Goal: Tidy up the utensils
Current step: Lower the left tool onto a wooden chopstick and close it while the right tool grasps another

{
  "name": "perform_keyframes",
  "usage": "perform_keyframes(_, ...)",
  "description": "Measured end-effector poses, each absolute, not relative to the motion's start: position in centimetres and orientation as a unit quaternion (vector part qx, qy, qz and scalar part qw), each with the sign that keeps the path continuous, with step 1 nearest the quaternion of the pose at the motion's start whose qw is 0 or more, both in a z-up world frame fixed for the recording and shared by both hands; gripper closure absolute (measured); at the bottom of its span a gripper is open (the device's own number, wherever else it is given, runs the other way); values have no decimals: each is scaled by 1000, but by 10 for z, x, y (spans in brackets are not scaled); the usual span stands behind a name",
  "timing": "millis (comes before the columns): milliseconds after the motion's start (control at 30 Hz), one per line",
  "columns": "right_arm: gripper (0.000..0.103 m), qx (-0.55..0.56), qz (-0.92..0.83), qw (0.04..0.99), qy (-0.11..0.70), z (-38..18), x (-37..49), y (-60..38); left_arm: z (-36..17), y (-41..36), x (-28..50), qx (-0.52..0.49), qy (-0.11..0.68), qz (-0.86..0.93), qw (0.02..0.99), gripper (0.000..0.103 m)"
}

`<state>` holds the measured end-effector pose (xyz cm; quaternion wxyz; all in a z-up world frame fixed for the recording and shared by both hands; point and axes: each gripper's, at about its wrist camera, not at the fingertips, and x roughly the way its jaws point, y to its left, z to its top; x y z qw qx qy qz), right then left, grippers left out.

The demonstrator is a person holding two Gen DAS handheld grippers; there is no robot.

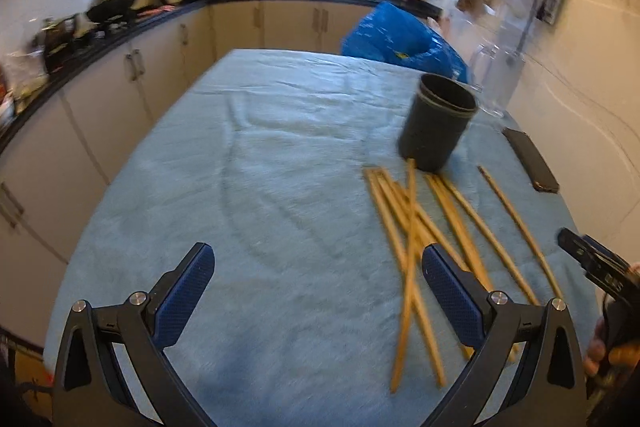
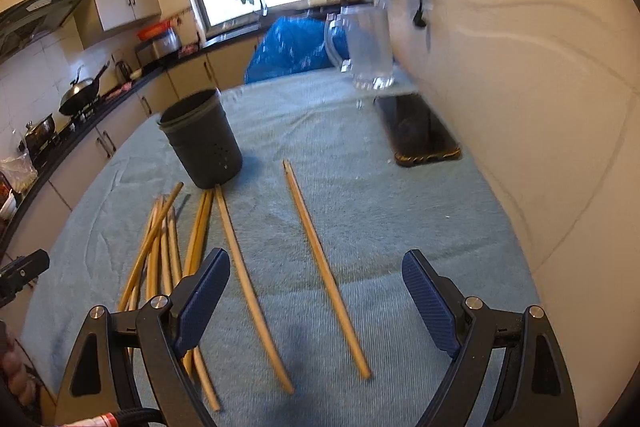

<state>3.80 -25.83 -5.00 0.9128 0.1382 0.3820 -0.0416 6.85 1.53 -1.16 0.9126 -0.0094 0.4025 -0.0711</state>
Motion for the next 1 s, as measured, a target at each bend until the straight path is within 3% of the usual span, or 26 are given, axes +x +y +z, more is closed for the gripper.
perform_keyframes(133,13,149,-17,898,414,-55,74,-267,-16,-11,103,12,420,-114,900,4)
perform_keyframes(200,21,138,-13,891,432,-59,94,-269,-23,-24,120,21,435,-132,891,7)
perform_keyframes(400,33,102,4,869,484,-75,140,-265,-43,-52,159,44,484,-165,858,29)
perform_keyframes(567,37,65,5,857,511,-85,166,-258,-53,-71,176,70,498,-178,846,31)
perform_keyframes(700,41,48,0,851,522,-91,179,-254,-62,-84,190,96,517,-179,831,56)
perform_keyframes(867,41,15,-9,849,529,-94,194,-244,-70,-89,198,104,536,-174,820,59)
perform_keyframes(1000,48,3,-8,845,534,-92,201,-235,-74,-91,200,110,539,-166,819,84)
